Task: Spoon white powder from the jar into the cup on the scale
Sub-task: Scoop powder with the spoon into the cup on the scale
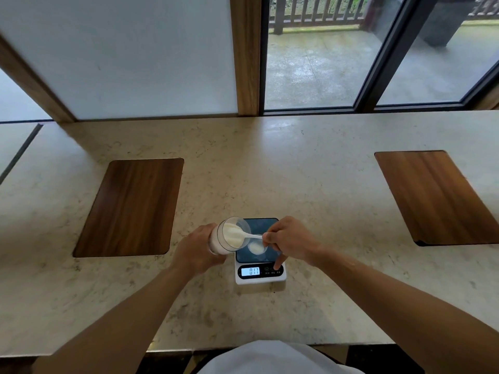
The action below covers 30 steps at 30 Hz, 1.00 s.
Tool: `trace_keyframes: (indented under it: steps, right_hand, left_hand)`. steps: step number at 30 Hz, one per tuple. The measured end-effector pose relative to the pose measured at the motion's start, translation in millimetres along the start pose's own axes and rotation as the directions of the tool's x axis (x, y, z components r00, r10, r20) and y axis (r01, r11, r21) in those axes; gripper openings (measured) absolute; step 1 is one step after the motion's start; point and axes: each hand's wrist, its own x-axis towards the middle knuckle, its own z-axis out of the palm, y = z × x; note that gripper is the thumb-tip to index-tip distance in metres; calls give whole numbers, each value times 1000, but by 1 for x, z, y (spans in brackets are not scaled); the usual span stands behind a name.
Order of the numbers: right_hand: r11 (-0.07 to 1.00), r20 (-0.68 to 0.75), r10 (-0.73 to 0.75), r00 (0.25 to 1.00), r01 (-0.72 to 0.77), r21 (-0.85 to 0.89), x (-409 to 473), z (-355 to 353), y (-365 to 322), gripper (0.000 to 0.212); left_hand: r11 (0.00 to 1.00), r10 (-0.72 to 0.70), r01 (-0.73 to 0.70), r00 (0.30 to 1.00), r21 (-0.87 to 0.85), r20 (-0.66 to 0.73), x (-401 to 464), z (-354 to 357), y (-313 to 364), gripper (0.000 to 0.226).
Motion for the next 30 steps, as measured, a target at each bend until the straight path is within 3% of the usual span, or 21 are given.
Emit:
trace_keyframes:
  steps: [4, 30]
  right_hand:
    - [991, 19, -76, 997, 77, -113, -4, -4, 0, 18]
    - [999, -83, -36, 996, 33, -42, -9, -1, -10, 22]
  left_hand:
    - [1000, -9, 9, 1000, -4, 2, 0, 1, 0, 76]
    - [1000, -1, 1, 1000, 8, -18, 6, -4, 2, 81]
